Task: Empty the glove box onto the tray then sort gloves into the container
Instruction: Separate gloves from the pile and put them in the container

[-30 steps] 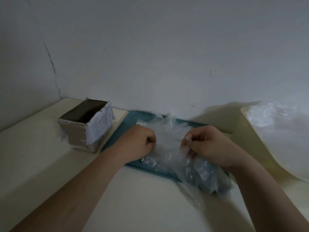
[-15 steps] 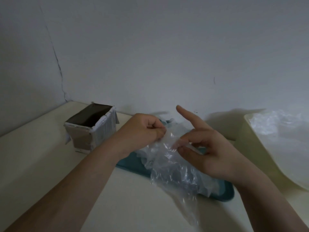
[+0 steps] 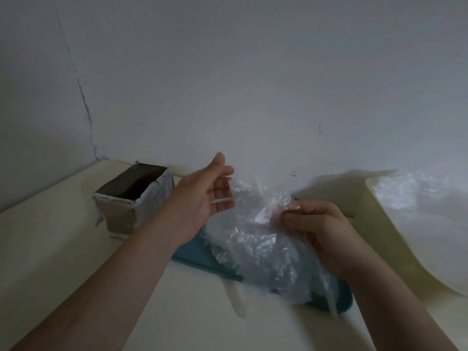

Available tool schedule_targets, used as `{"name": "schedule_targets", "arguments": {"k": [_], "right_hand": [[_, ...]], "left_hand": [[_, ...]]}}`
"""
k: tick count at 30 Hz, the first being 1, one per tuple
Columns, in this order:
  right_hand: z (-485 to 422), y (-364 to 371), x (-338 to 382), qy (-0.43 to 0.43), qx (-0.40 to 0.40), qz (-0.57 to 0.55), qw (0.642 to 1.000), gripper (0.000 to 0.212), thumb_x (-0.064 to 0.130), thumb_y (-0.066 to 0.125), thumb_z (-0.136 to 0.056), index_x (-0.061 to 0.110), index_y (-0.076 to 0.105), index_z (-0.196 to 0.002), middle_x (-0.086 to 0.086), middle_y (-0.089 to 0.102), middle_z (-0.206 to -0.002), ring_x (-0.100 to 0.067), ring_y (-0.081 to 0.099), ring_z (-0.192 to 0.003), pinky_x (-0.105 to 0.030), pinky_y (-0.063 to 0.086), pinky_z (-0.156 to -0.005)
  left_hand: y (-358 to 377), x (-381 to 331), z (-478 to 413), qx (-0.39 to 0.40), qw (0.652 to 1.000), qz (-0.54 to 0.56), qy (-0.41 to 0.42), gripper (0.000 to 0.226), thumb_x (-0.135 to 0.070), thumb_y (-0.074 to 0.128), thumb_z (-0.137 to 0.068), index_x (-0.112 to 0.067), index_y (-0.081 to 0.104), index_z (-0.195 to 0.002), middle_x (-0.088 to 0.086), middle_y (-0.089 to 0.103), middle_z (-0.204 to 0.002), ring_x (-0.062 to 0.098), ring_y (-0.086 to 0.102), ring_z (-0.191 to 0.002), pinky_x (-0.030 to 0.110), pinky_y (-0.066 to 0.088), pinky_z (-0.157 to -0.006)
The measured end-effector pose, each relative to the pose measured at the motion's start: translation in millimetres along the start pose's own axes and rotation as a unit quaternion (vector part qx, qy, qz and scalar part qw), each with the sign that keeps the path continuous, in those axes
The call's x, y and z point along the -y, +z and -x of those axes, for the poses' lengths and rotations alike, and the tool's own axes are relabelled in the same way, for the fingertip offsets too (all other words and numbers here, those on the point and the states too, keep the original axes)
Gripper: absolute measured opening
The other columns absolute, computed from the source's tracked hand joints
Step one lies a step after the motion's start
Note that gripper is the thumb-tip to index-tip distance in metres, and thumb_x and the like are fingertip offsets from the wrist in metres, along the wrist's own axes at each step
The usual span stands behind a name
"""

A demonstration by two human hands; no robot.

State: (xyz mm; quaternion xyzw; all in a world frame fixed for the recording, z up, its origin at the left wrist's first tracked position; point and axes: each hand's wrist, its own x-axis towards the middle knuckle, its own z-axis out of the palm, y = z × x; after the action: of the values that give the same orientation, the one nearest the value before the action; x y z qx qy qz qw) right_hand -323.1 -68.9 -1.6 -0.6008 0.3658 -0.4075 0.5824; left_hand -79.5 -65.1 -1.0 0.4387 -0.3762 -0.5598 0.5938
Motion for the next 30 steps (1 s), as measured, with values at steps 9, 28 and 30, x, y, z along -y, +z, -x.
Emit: {"name": "schedule_targets", "arguments": {"k": [9,28,30], "right_hand": [[-3.7,-1.0,-4.1,0.053,0.042,-0.113,0.991,0.025,0.001,0.065,-0.078,-0.019,0.065,-0.093,-0.022,0.067,-0.087,-0.028,0.066,-0.075,-0.029,0.056,-0.068],[83.8,3.9,72.9,-0.079,-0.001,0.064,0.995,0.012,0.002,0.065,-0.091,-0.006,0.074,-0.093,-0.029,0.073,-0.097,-0.035,0.068,-0.086,-0.053,0.055,-0.087],[96.0,-10.9,85.1,-0.069,-0.064,0.083,0.992,0.014,-0.001,0.061,-0.096,-0.005,0.074,-0.094,-0.026,0.074,-0.092,-0.036,0.071,-0.081,-0.058,0.057,-0.086]], "left_hand": [[13.5,16.1,13.1,0.048,0.986,-0.156,0.025,0.024,-0.034,0.08,-0.088,-0.018,0.082,-0.106,0.012,0.079,-0.11,0.03,0.072,-0.113,0.053,0.05,-0.109],[74.8,-24.1,74.2,0.055,0.977,-0.195,0.072,0.012,-0.016,0.062,-0.102,-0.017,0.072,-0.094,0.0,0.073,-0.085,0.016,0.068,-0.083,0.034,0.055,-0.079],[84.0,-22.6,72.4,0.049,0.976,-0.193,0.086,0.008,-0.018,0.064,-0.102,-0.017,0.071,-0.099,0.002,0.072,-0.088,0.018,0.067,-0.081,0.033,0.053,-0.072]]}}
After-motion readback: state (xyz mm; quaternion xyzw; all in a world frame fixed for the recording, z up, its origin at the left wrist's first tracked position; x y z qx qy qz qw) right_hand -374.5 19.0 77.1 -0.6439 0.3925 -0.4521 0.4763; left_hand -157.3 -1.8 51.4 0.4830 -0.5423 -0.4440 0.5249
